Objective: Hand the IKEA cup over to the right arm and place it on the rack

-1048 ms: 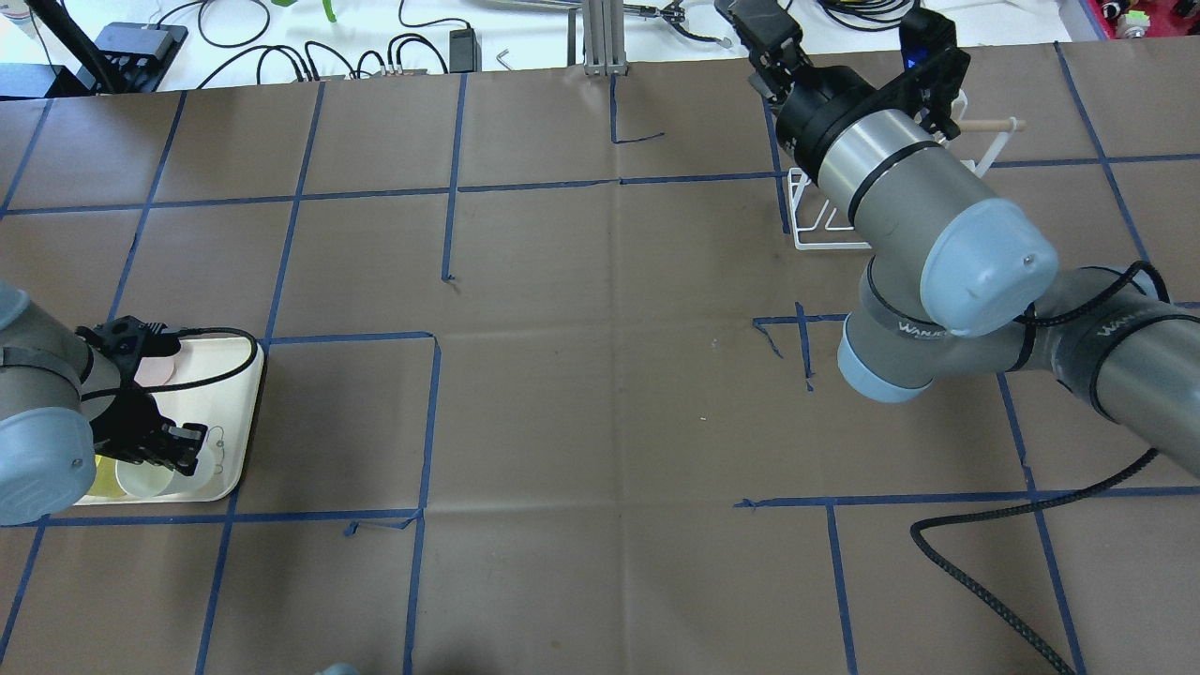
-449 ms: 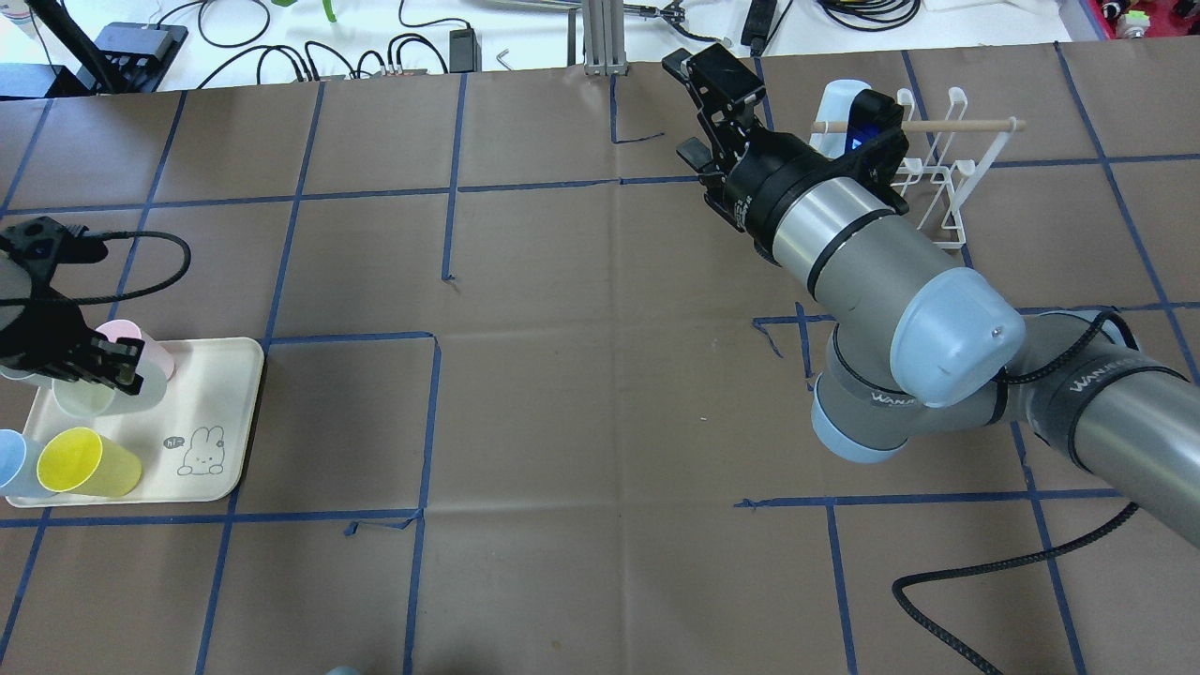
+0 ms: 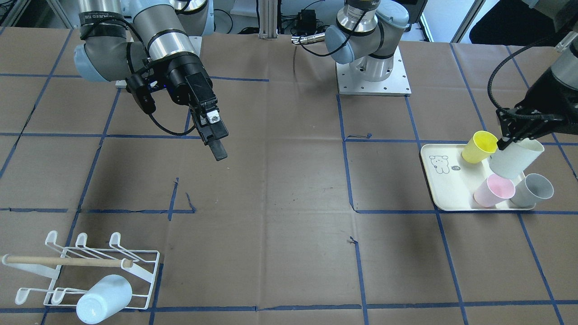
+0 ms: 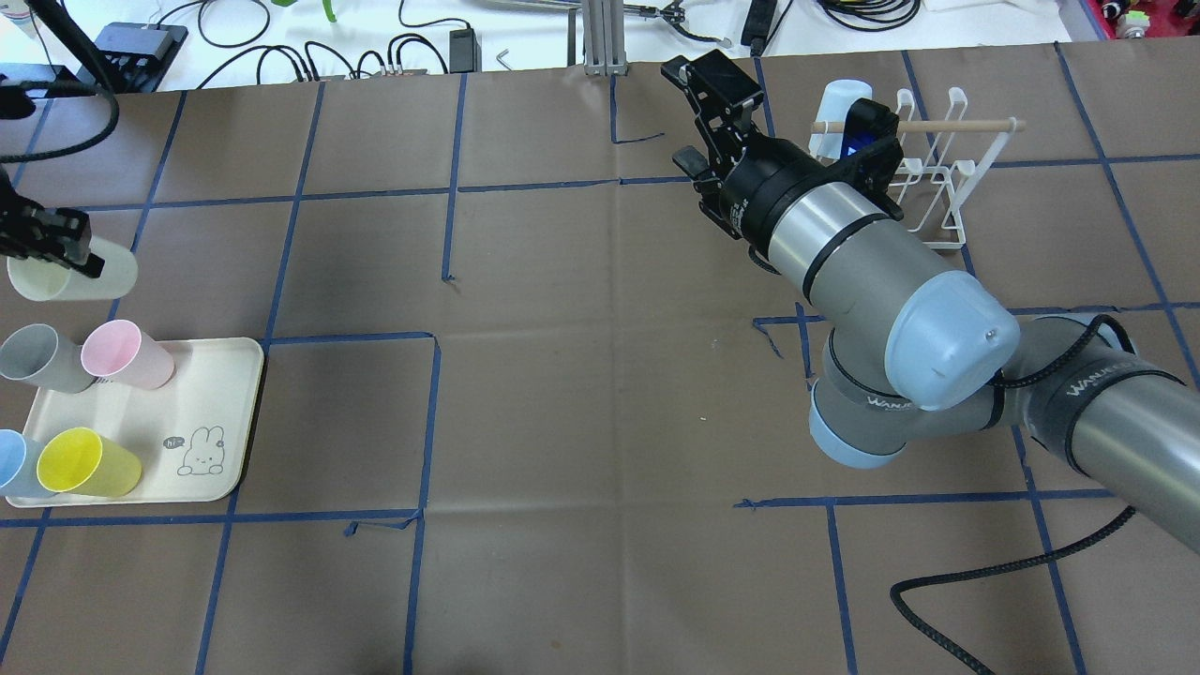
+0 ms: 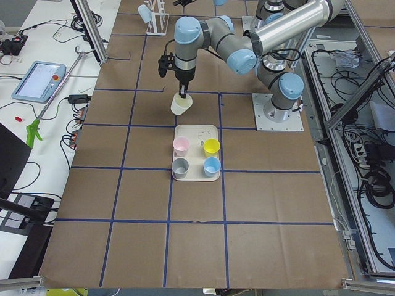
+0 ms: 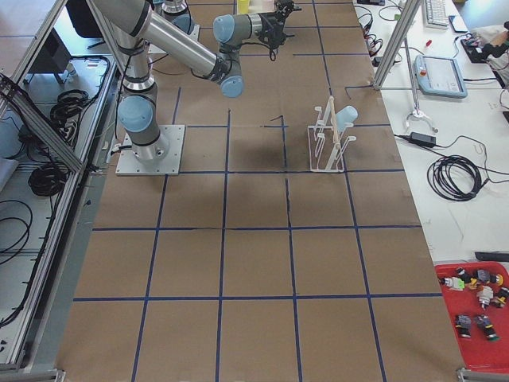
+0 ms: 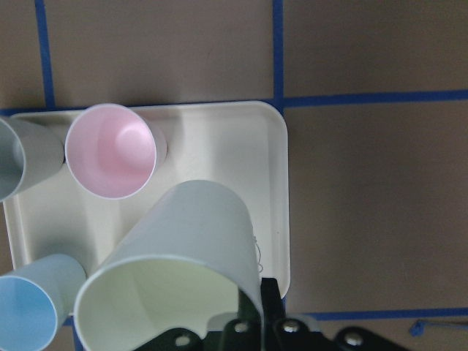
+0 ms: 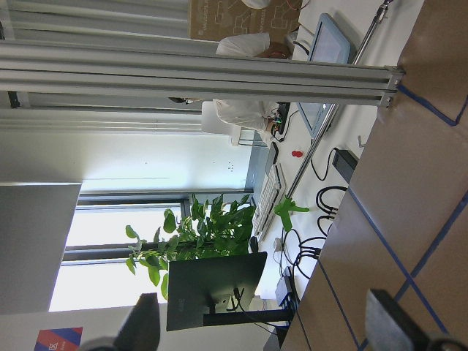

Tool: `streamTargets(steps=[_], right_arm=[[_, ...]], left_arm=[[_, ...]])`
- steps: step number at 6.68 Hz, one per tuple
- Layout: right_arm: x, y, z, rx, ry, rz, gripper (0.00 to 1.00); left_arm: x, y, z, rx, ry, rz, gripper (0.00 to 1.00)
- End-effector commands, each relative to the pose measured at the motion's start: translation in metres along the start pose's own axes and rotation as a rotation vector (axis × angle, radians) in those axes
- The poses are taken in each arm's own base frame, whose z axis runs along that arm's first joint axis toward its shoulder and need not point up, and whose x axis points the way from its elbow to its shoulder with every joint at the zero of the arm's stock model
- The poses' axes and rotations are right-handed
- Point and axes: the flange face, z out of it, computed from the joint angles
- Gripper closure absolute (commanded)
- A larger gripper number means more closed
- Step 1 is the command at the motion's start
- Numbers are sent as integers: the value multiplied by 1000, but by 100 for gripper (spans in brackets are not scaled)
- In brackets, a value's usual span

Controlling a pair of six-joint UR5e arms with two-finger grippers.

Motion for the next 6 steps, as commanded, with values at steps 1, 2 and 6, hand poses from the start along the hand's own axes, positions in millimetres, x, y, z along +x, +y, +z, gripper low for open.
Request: streamTargets(steps=[1, 2, 6], right_arm=[[0, 0, 0, 1, 1, -1, 0], [0, 0, 0, 1, 0, 0, 0], [0, -1, 1, 2, 0, -1, 0]], left_arm=[[54, -62, -27, 267, 207, 127, 100], [69, -75, -29, 428, 325, 168, 100], [182, -57, 13, 784, 609, 458, 100]])
